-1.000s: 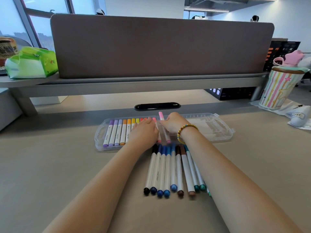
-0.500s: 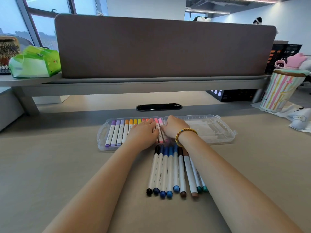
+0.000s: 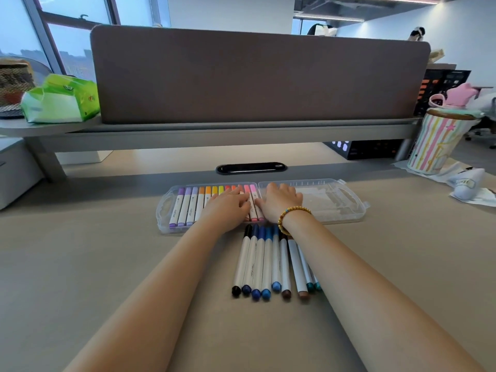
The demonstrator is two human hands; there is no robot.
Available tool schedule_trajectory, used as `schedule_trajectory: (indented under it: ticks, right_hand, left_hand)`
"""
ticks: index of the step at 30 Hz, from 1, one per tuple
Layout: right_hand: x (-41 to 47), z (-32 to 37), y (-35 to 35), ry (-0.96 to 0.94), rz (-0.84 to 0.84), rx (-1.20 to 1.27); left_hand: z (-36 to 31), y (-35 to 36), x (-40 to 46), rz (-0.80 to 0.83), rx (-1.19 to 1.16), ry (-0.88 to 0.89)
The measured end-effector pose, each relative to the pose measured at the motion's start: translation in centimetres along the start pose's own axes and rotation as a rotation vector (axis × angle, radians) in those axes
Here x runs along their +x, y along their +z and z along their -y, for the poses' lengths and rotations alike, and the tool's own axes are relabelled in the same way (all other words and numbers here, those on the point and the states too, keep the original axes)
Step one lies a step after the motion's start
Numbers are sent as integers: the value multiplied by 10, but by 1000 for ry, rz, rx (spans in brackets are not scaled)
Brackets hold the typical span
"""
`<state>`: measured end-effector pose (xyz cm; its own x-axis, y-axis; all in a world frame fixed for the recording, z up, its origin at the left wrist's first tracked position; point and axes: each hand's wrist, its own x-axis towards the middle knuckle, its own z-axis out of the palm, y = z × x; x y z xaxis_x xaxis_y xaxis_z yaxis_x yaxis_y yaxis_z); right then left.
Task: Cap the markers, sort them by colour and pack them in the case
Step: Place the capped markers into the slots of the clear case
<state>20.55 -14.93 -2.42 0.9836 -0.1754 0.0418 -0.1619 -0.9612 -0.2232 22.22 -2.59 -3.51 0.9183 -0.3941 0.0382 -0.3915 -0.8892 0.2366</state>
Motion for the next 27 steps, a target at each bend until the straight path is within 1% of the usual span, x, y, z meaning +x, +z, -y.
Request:
schedule_trajectory:
  ticks: [3, 5, 8, 9, 10, 11, 14, 16, 20, 23, 27]
  right_hand:
    - [-18, -6, -5, -1, -75, 57]
    - [-31, -8, -15, 4, -94, 116]
    - [-50, -4, -24, -37, -49, 103]
    - [-55, -1, -25, -57, -20, 80]
    - [-61, 1, -25, -70, 7, 59]
    - [-67, 3, -24, -77, 31, 42]
    - [-79, 7, -20, -80, 70, -3]
    - [-84, 7, -17, -83, 69, -5]
    - [-88, 9, -14, -70, 94, -7]
    - [-92, 12, -11, -80, 103, -11]
    - [-96, 20, -6, -104, 94, -117]
  left_hand:
    - [-2, -5, -13, 39, -153, -13]
    - [-4, -9, -25, 24, -269, -46]
    - [-6, -14, -40, -152, -276, -100]
    - [-7, -15, -44, -196, -254, -109]
    - [-9, -17, -49, -199, -234, -116]
    - [-10, -18, -54, -158, -222, -119]
    - [-15, -19, -67, 73, -182, -145]
    - [-16, -17, -71, 164, -155, -163]
    - [-13, -17, -73, 220, -192, -181]
    - [-8, -20, -72, 259, -115, -193]
    - [-6, -26, -74, 297, -23, -227]
